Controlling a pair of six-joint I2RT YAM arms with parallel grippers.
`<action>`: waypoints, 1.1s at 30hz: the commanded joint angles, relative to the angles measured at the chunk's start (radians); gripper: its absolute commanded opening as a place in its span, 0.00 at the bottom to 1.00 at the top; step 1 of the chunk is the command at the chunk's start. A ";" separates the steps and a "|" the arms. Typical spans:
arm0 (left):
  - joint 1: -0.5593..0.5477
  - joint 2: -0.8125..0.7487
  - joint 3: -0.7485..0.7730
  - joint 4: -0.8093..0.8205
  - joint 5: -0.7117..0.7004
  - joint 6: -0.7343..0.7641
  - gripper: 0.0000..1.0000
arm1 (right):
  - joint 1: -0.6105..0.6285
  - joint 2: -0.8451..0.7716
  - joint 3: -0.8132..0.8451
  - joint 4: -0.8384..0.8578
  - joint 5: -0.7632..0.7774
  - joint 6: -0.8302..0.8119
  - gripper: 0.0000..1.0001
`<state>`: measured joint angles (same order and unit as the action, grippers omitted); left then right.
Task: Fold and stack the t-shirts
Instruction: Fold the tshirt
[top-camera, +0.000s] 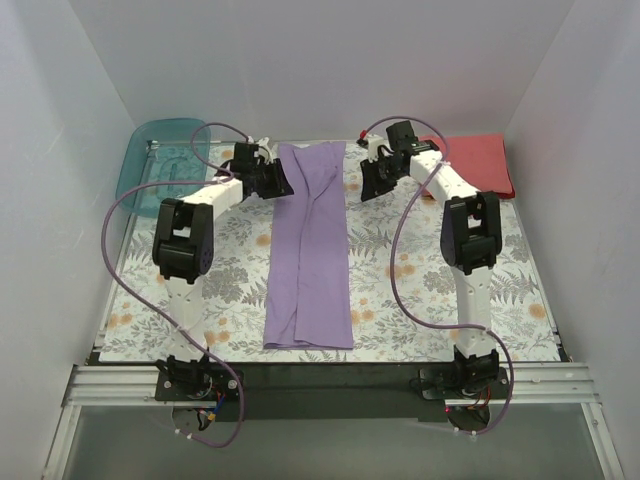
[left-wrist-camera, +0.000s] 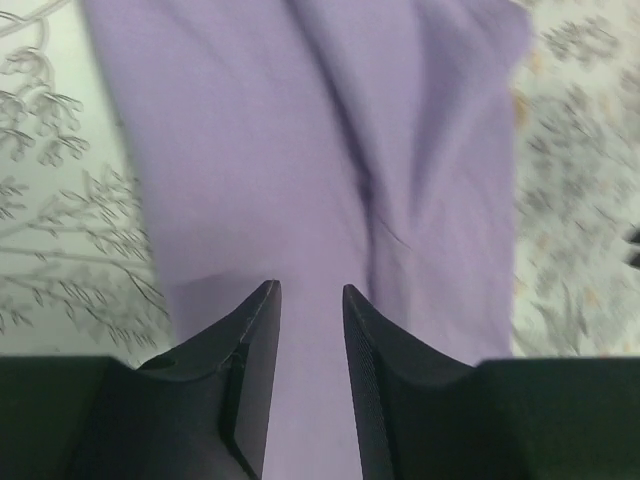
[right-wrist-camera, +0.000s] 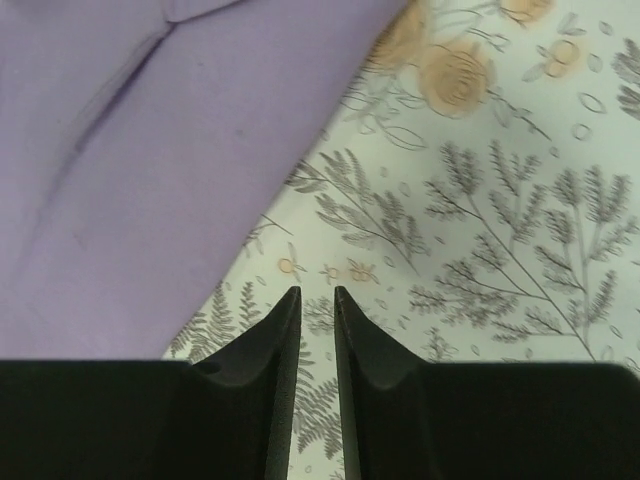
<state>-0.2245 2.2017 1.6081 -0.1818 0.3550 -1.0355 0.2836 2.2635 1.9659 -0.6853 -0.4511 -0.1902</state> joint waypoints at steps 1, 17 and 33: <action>-0.004 -0.210 -0.069 -0.060 0.164 0.168 0.31 | 0.046 -0.068 -0.007 -0.009 -0.055 -0.021 0.25; -0.006 -1.182 -0.701 -0.484 0.501 1.117 0.85 | 0.088 -0.789 -0.538 -0.037 -0.274 -0.646 0.99; -0.113 -1.424 -1.140 -0.650 0.509 1.697 0.66 | 0.721 -0.987 -1.154 0.282 0.090 -0.669 0.84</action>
<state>-0.2874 0.7994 0.4953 -0.9253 0.8764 0.6174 0.9493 1.3106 0.8310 -0.5652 -0.4721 -0.8822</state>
